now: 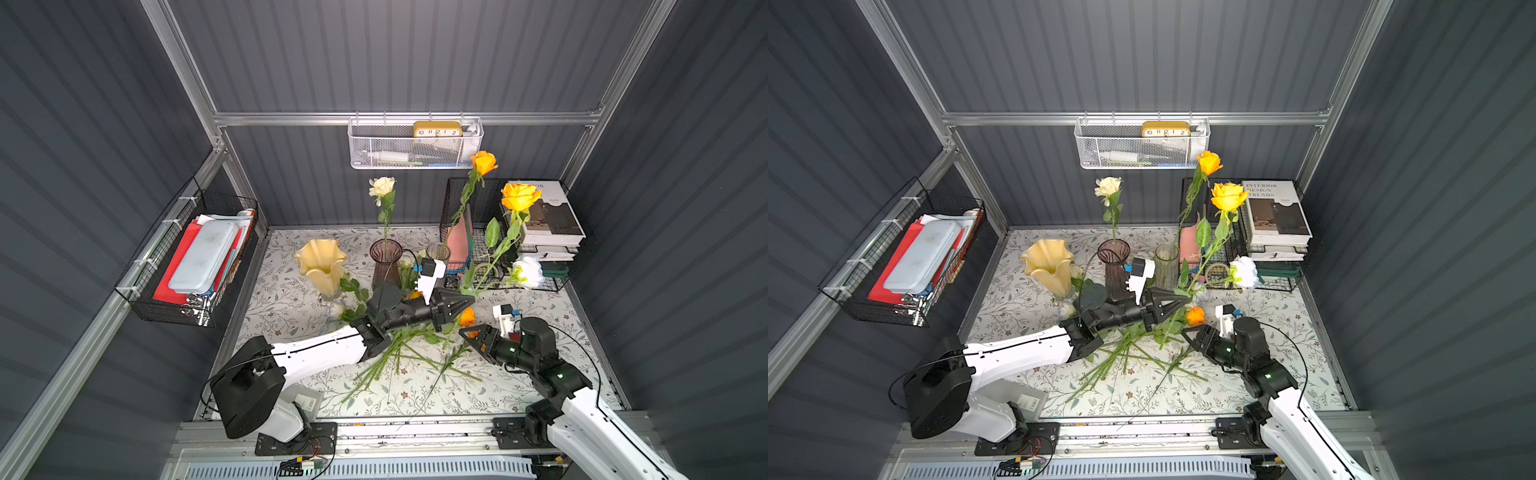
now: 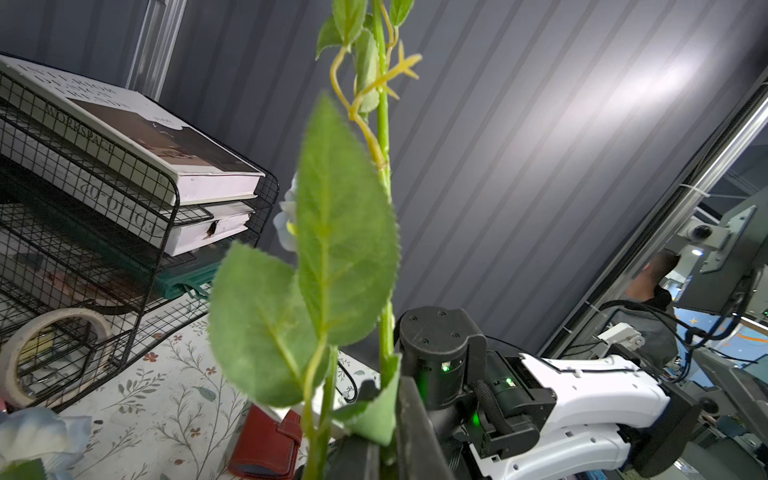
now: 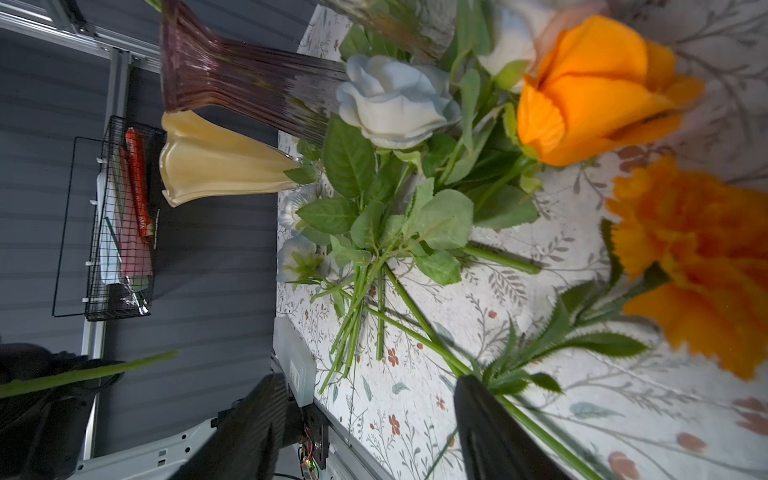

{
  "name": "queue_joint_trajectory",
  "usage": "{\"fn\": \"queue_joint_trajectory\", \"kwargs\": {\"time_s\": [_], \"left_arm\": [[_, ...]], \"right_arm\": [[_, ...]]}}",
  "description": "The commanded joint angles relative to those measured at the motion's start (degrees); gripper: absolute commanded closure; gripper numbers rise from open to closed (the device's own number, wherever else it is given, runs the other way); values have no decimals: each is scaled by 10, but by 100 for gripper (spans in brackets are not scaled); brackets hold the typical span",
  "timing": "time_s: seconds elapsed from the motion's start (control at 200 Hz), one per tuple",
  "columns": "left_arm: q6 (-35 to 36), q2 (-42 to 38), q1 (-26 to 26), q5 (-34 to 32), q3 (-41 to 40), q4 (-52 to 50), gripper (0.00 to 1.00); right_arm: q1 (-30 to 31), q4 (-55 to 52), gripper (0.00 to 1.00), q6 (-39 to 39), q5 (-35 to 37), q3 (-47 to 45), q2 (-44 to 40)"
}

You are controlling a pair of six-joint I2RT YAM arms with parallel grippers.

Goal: Arrange the flowers in different vases according to their colors
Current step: Place the flower at the center of the board.

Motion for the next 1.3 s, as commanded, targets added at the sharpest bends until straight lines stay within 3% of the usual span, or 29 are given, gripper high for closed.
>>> {"fn": "queue_joint_trajectory", "kwargs": {"time_s": [0.0,0.13,0.285,0.49,0.69,0.866,0.996,1.066,1.131,1.191,1.296], "left_arm": [[-82,9,23,73,-17,148,89],[-104,24,29,108,3,194,90],[-180,51,29,132,11,312,90],[-265,104,29,145,29,456,90],[-313,141,29,156,52,483,90],[-234,104,29,157,65,422,90],[-104,53,29,131,75,268,90],[-85,40,29,128,83,225,90],[-20,29,28,103,110,134,90],[14,23,27,83,122,80,91],[62,21,26,27,133,14,91]], "right_arm": [[-1,72,25,-2,-4,-3,-1],[-1,143,24,1,-30,5,33],[9,229,20,-1,-78,17,83],[89,266,17,-55,-41,30,83],[148,318,17,-64,-26,25,89],[156,256,18,-61,13,10,74],[155,193,19,-46,89,-23,-10],[150,92,19,-41,160,-21,-78],[140,-31,19,-40,209,1,-133],[129,-73,19,-36,193,14,-176],[129,-38,19,-7,121,20,-237]]}}
